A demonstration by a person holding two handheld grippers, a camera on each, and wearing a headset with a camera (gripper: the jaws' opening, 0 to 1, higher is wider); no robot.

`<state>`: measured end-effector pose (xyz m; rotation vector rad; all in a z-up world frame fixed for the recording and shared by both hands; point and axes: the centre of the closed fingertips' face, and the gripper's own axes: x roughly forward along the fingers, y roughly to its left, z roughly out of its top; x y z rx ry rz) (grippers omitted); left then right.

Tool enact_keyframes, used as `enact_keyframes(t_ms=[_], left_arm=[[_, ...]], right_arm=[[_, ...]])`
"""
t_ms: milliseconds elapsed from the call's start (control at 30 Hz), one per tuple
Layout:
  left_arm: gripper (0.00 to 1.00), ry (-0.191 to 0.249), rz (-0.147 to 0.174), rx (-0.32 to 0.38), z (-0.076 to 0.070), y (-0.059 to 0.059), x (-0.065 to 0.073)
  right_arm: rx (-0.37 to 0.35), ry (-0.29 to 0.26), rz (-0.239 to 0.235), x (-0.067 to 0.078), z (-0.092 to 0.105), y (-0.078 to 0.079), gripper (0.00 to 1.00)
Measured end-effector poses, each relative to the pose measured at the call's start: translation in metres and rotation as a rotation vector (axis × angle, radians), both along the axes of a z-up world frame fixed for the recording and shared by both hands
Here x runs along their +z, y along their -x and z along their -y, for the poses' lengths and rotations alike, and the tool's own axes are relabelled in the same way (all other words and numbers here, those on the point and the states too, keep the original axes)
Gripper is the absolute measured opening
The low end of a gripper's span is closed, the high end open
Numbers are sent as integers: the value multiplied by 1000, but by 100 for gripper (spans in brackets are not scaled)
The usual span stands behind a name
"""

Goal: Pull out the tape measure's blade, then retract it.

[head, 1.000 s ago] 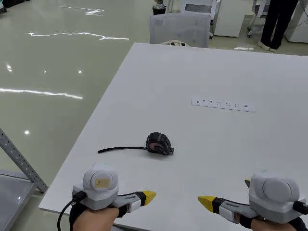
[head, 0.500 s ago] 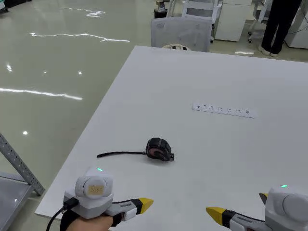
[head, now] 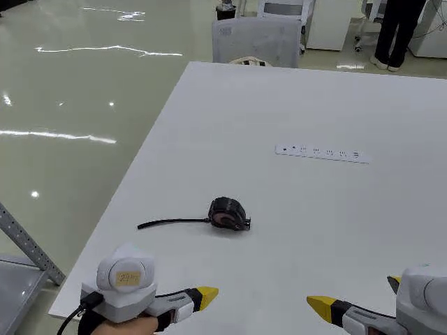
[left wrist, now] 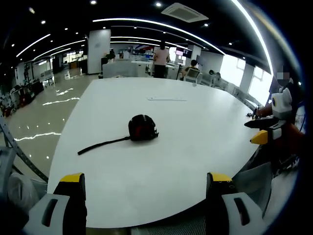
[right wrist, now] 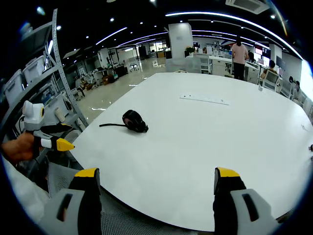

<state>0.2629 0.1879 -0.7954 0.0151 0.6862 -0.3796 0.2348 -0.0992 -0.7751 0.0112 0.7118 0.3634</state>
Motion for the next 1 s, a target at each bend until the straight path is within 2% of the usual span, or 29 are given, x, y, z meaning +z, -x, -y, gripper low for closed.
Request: enact_keyframes(t_ms=[433, 1000], left_arm=[[100, 0, -20, 10, 2, 3, -3], [100, 1, -17, 9, 3, -2, 2]], right_arm=[[-9, 0, -19, -8, 2, 4, 99], [-11, 8, -13, -5, 3, 5, 99]])
